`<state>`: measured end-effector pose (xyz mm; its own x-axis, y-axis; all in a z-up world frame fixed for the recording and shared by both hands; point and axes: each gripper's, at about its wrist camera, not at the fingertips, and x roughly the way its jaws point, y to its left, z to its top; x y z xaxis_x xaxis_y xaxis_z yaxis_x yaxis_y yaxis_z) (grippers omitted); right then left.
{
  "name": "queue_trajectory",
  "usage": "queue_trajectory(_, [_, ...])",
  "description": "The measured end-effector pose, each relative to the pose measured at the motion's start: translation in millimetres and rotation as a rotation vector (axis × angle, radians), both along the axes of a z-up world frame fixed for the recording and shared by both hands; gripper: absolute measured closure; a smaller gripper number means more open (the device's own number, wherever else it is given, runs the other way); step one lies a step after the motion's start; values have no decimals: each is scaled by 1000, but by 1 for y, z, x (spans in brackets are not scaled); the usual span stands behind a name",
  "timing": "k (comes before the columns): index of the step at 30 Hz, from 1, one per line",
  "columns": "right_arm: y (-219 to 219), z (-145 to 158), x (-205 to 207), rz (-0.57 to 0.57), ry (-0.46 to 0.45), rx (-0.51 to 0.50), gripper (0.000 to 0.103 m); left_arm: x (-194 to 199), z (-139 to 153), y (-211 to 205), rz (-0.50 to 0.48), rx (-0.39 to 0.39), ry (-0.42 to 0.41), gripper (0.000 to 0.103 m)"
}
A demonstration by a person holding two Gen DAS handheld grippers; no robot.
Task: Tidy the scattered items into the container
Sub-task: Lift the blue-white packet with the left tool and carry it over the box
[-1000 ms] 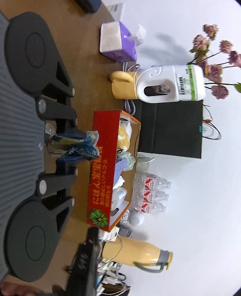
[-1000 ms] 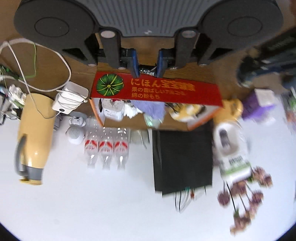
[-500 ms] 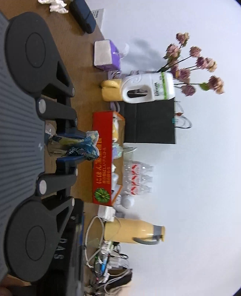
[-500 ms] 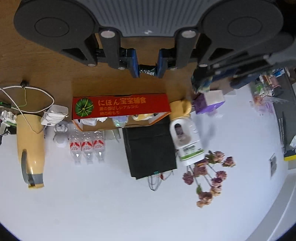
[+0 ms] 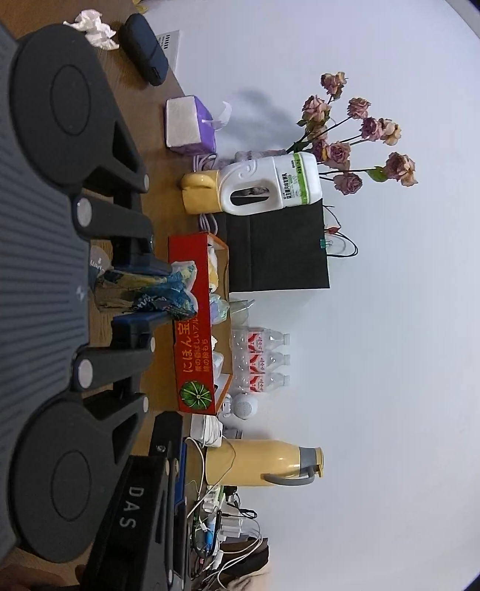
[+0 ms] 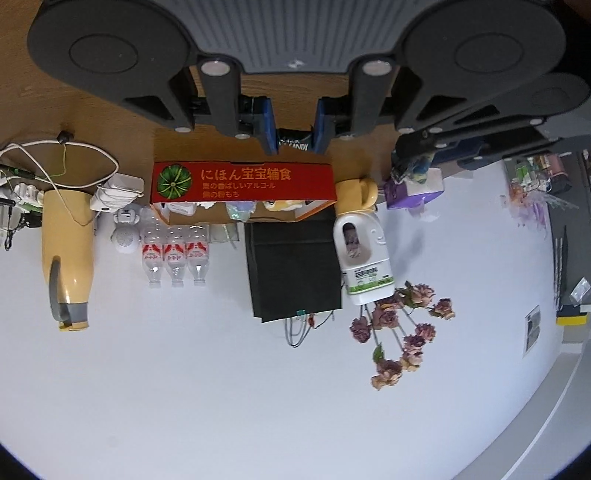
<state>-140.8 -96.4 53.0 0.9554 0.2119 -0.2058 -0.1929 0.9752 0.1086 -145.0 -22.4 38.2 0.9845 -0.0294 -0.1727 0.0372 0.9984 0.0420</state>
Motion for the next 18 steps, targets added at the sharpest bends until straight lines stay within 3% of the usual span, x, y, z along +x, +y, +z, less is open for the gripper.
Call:
queue_trajectory(4, [-6,3,18,-2,21,-1,83,26,6,3,-19,-38,42,82])
queue_trajectory(10, [-28,32,87,-10,15,14,83,98,36,11,-55,-91,63,82])
queue_trajectory(13, [-42,46,132,-12,33,20,83,145,54,17,-55,-135,76,82])
queue_trajectory(18, [-69,80,219,14,73,42,83,244,86,14,-83,-101,119,82])
